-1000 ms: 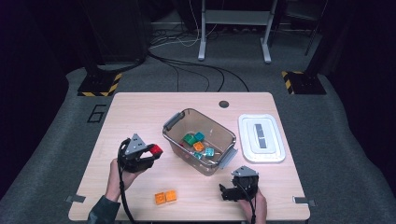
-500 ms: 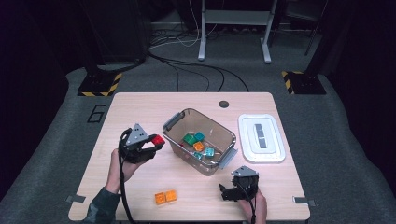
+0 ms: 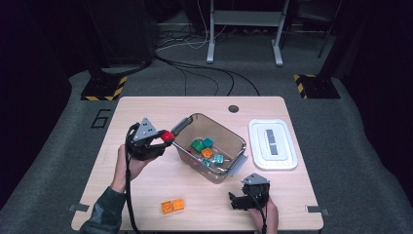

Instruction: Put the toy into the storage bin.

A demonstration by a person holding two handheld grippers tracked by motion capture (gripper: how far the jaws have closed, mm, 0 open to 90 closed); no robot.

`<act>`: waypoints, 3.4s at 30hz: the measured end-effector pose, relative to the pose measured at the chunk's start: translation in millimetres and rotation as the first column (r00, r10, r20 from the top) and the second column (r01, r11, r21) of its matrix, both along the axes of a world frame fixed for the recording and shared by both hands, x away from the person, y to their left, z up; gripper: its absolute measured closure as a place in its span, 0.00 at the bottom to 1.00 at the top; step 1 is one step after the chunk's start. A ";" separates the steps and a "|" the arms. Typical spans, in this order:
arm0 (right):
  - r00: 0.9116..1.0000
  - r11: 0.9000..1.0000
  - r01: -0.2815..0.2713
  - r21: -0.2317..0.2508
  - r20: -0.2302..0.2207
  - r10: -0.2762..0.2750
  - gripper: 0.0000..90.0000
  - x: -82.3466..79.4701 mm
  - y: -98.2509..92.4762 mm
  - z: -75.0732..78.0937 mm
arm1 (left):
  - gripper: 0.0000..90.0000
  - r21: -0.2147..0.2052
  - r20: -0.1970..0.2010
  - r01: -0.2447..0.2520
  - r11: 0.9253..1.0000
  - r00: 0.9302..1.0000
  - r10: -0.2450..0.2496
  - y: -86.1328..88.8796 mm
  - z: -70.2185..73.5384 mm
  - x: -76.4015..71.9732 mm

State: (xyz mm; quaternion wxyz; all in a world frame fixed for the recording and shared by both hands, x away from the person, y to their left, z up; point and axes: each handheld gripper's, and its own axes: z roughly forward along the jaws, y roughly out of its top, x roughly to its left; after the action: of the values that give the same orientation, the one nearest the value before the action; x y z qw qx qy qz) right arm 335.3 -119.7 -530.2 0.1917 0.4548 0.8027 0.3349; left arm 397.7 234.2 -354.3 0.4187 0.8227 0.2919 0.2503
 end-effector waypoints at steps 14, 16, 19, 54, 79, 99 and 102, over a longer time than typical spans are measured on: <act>1.000 1.000 0.000 0.000 0.000 0.000 0.00 0.0 0.0 0.0 | 0.65 0.004 0.005 0.008 1.000 1.000 -0.008 -11.2 9.1 15.9; 1.000 1.000 0.000 0.000 0.000 0.000 0.00 0.0 0.0 0.0 | 0.65 0.005 0.003 0.009 1.000 1.000 -0.009 -13.7 9.7 18.7; 1.000 1.000 -0.003 -0.003 0.000 0.003 0.00 0.1 -0.3 0.0 | 0.65 0.007 -0.006 0.008 1.000 1.000 -0.008 -17.1 10.0 23.5; 1.000 1.000 0.002 0.000 0.000 -0.002 0.00 -0.1 0.1 0.0 | 0.65 0.016 -0.084 0.017 1.000 0.996 -0.016 -42.1 -14.6 58.2; 1.000 1.000 0.002 0.002 -0.001 -0.002 0.00 -0.2 0.2 0.1 | 0.23 -0.008 -0.123 -0.050 0.999 0.991 0.048 -43.7 -23.6 56.4; 1.000 1.000 0.001 0.000 0.000 -0.001 0.00 -0.1 0.1 0.0 | 0.12 -0.016 -0.061 -0.089 0.996 0.994 0.088 -6.2 -40.8 -5.6; 1.000 1.000 0.002 0.000 0.000 -0.002 0.00 -0.1 0.1 0.0 | 0.12 -0.005 -0.070 -0.090 0.996 0.994 0.089 -1.1 -49.9 -13.4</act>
State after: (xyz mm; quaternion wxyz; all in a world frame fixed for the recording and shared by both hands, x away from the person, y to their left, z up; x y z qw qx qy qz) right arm 335.2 -119.6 -530.2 0.1920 0.4554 0.8023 0.3349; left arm 384.4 233.1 -404.2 0.4000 0.8152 0.3440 0.2388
